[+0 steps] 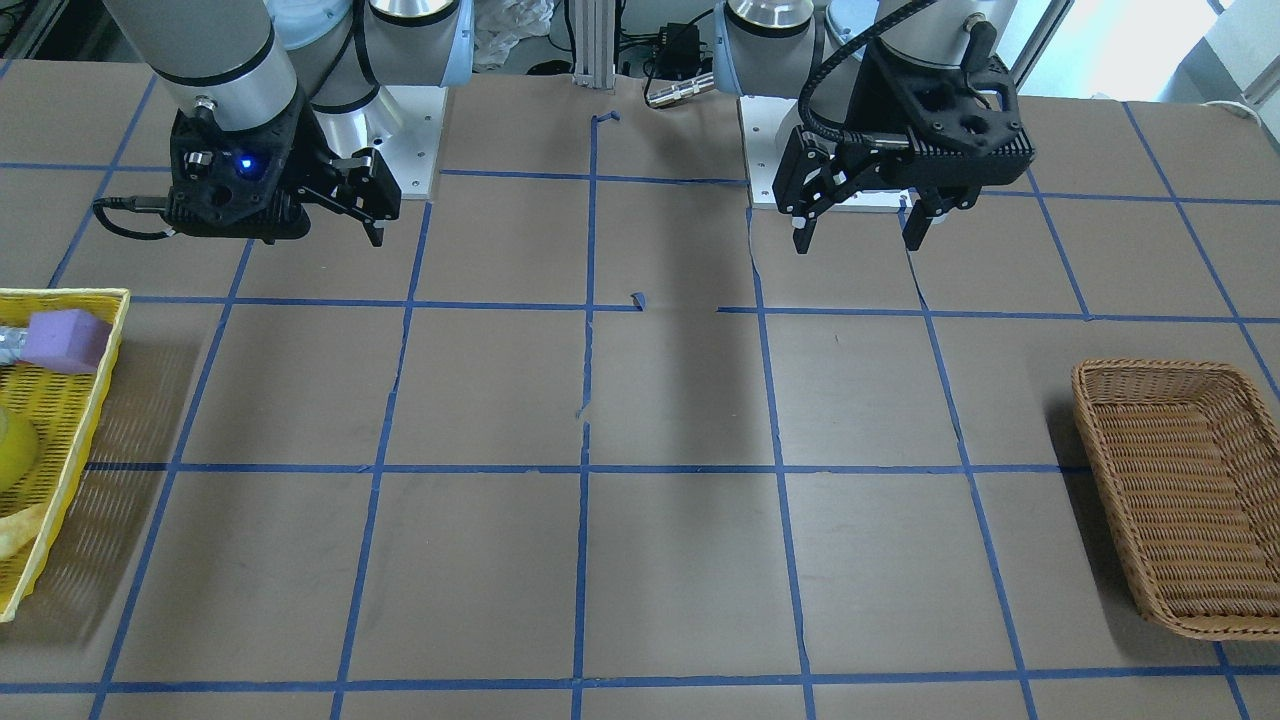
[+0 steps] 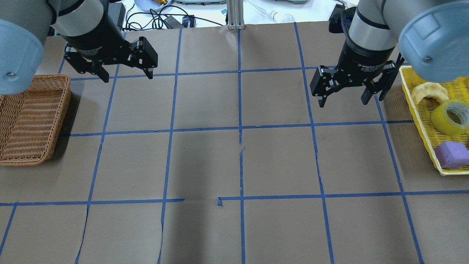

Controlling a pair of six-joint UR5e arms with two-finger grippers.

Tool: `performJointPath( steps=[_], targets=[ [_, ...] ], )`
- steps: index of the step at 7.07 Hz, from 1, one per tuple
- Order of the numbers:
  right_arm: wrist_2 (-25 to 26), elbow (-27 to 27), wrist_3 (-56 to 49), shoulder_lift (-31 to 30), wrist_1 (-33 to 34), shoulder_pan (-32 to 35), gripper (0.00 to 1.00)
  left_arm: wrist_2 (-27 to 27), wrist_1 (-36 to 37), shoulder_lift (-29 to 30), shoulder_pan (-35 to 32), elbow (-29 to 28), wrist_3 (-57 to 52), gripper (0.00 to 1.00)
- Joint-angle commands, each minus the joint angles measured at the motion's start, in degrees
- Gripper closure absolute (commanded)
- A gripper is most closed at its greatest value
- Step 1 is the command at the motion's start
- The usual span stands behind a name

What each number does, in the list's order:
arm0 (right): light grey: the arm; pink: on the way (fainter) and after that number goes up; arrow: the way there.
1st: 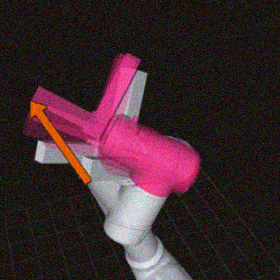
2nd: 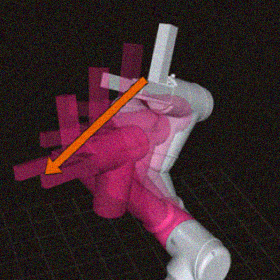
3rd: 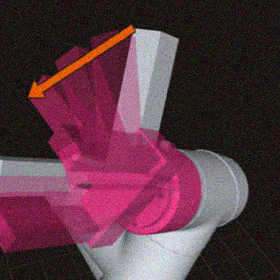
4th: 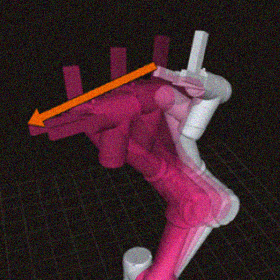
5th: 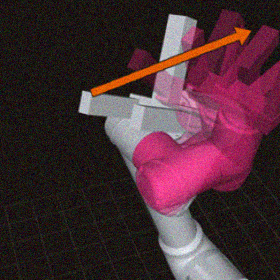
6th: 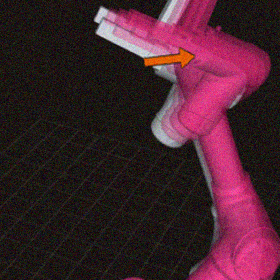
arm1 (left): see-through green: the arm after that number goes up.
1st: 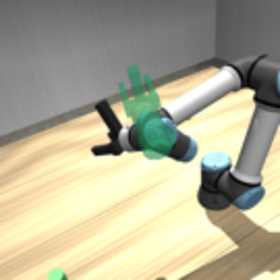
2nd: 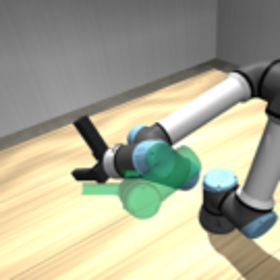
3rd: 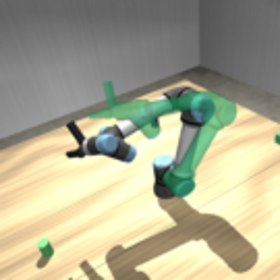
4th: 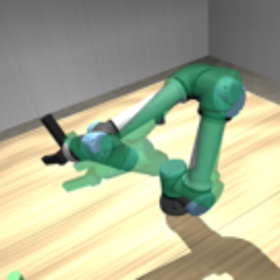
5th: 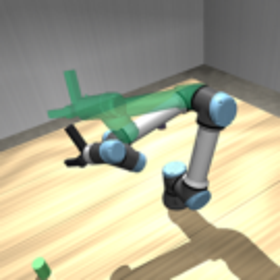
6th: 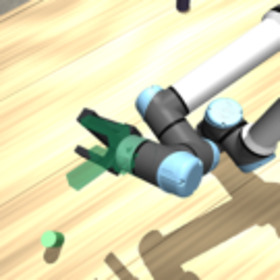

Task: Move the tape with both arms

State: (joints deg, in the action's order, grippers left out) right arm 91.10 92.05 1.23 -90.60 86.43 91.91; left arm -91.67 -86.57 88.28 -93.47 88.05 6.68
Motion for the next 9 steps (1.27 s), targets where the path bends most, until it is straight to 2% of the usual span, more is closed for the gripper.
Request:
performJointPath(
  steps=[1,2,3,4,5,6,8,9],
  targets=[
    [0.7,0.1,-2.3,1.3,9.0,-1.6,0.00,0.0,0.0,0.0,0.0,0.1,0.0,0.00],
    [1.4,0.1,-8.2,2.4,12.6,-4.3,0.00,0.0,0.0,0.0,0.0,0.1,0.0,0.00],
    [4.2,0.1,-12.1,3.0,13.3,-8.5,0.00,0.0,0.0,0.0,0.0,0.1,0.1,0.00],
    [7.0,0.1,-13.5,5.3,13.6,-15.9,0.00,0.0,0.0,0.0,0.0,0.1,0.1,0.00],
    [6.4,0.2,-16.6,7.6,13.6,-23.9,0.00,0.0,0.0,0.0,0.0,0.1,0.0,0.00],
    [6.5,0.1,-22.1,11.5,17.4,-29.0,0.00,0.0,0.0,0.0,0.0,0.1,0.1,0.00],
    [6.5,0.3,-22.8,21.5,26.9,-35.1,0.00,0.0,0.0,0.0,0.0,0.1,0.1,0.00],
    [6.5,0.3,-22.8,24.5,29.0,-36.3,0.00,0.0,0.0,0.0,0.0,0.1,0.1,0.00]
  ],
)
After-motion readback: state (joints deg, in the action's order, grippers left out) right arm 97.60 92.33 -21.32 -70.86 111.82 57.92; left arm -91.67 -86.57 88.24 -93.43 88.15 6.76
